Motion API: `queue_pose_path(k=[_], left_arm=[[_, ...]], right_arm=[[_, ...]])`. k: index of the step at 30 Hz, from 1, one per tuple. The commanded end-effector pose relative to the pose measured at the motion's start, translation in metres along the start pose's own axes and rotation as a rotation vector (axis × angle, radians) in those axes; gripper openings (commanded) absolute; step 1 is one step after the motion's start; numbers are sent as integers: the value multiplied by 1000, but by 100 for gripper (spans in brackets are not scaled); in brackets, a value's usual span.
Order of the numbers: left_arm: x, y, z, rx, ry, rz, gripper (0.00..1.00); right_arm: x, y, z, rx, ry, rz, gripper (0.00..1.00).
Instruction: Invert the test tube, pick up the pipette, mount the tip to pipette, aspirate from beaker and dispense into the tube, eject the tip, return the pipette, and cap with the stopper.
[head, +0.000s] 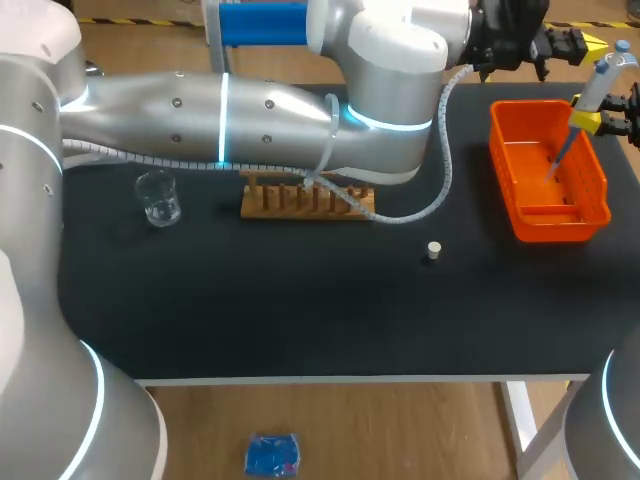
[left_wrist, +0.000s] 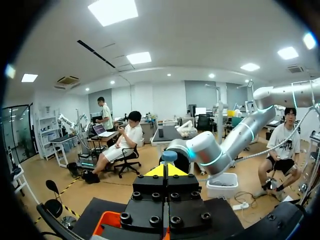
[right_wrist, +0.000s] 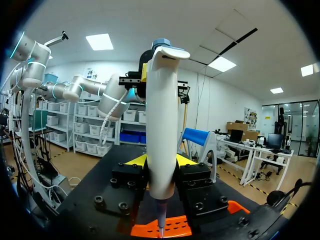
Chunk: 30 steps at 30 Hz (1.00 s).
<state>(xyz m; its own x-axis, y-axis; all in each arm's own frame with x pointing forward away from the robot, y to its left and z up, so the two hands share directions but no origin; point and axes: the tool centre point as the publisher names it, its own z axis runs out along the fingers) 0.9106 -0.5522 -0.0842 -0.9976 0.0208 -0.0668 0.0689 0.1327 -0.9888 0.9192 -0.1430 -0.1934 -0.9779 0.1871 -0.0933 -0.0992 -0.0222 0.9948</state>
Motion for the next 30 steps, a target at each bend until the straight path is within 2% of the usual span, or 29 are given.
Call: queue_pose_path(k=[1, 30], left_arm=[[0, 4, 4, 41, -3, 1, 0], [3, 19, 7, -16, 15, -25, 0]], right_arm=[[-1, 0, 0, 0, 3, -1, 0], [-1, 0, 0, 0, 3, -1, 0]])
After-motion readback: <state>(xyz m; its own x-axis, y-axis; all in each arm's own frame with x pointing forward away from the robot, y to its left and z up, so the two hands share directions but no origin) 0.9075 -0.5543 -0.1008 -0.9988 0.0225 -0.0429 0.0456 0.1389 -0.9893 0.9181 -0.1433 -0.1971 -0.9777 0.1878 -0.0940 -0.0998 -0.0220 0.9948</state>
